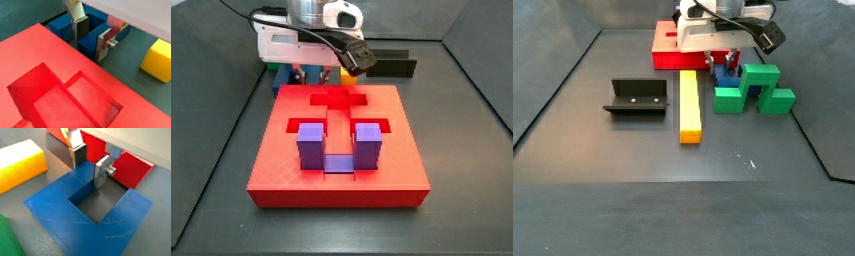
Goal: Pick up the blue object. Move up. Place the blue object on the fixture. Regrasp the blue object. Move to above the board. Insert the blue object.
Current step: Pick up the blue object.
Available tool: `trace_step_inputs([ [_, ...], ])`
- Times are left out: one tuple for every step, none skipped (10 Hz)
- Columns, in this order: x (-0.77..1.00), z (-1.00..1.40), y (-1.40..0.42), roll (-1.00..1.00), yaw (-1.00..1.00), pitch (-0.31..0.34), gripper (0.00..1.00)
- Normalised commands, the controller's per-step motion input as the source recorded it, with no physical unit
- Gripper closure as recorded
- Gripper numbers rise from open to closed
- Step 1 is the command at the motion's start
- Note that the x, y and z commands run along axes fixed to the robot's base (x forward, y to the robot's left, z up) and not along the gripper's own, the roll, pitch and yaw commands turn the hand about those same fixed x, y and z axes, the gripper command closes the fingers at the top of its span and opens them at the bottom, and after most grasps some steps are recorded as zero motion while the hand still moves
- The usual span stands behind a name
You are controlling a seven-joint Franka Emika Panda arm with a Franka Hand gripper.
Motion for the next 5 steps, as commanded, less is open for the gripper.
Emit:
trace_step_inputs([
  [0.0,0.0,0.0,0.0,0.0,0.0,1.0],
  [0.0,0.0,0.0,0.0,0.0,0.0,1.0],
  [0.0,0.0,0.0,0.0,0.0,0.0,1.0],
  [0.0,0.0,0.0,0.0,0.0,0.0,1.0],
  [0.0,0.0,0.0,0.0,0.0,0.0,1.0],
])
